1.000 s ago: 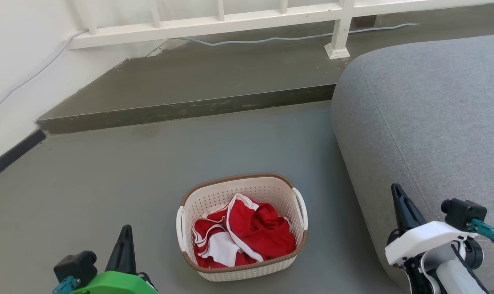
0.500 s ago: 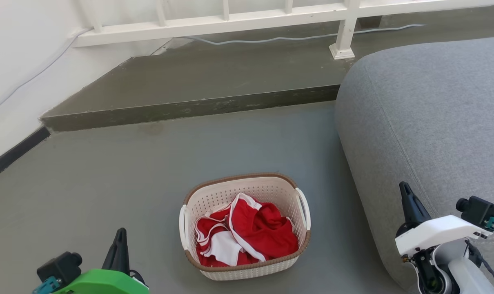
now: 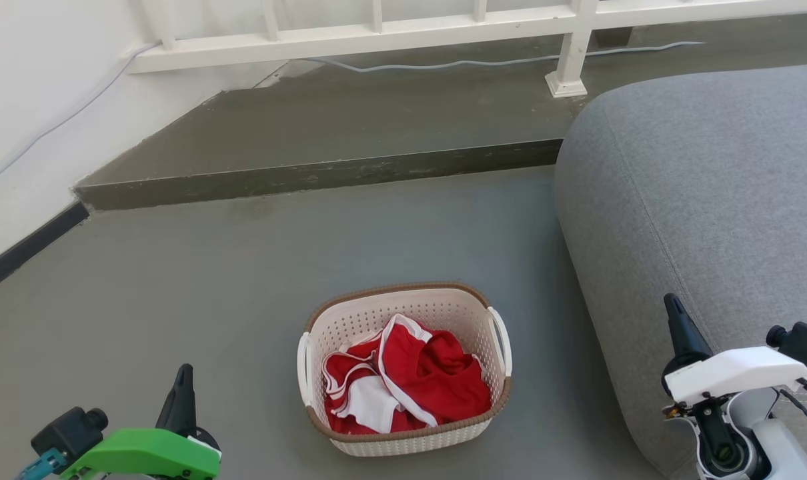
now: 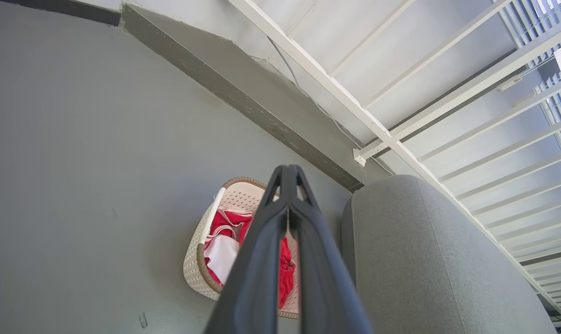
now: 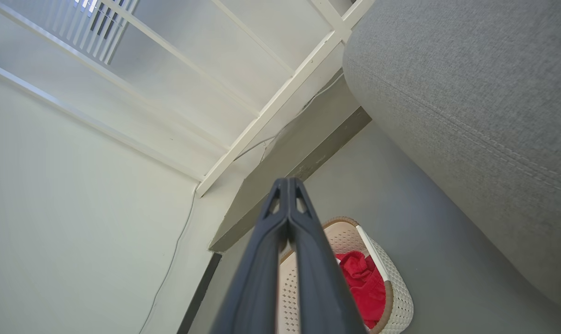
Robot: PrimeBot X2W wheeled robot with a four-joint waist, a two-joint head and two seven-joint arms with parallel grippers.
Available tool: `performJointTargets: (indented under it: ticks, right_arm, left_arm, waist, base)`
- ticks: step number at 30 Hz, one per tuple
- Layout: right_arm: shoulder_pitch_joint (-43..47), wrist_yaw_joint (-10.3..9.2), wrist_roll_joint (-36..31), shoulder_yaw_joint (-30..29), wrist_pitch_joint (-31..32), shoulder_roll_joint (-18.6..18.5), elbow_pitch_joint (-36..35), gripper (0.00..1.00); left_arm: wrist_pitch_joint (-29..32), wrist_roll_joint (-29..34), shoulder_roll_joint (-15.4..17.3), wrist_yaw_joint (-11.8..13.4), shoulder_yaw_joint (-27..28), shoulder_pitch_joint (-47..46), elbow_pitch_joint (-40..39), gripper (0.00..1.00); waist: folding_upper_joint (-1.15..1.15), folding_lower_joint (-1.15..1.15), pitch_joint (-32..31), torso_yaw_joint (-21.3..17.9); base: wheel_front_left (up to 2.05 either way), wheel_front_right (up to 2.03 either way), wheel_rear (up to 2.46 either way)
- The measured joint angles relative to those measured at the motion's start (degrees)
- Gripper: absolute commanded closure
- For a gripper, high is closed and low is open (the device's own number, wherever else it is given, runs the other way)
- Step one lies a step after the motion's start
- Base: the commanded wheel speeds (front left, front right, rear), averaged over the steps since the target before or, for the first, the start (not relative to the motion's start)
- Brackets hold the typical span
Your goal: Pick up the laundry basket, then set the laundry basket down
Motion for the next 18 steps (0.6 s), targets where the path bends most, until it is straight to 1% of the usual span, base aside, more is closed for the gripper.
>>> performJointTargets:
  ticks: [18]
  right_arm:
    - [-0.67, 2.03, 12.43, -4.78, 3.35, 1.67, 0.26, 1.0]
  left_arm:
    - [3.18, -13.36, -0.04, -2.26, 2.72, -1.61, 1.62, 1.0]
  waist:
    - [0.0, 0.0, 0.05, 0.98]
  base:
    - [0.0, 0.0, 0.0]
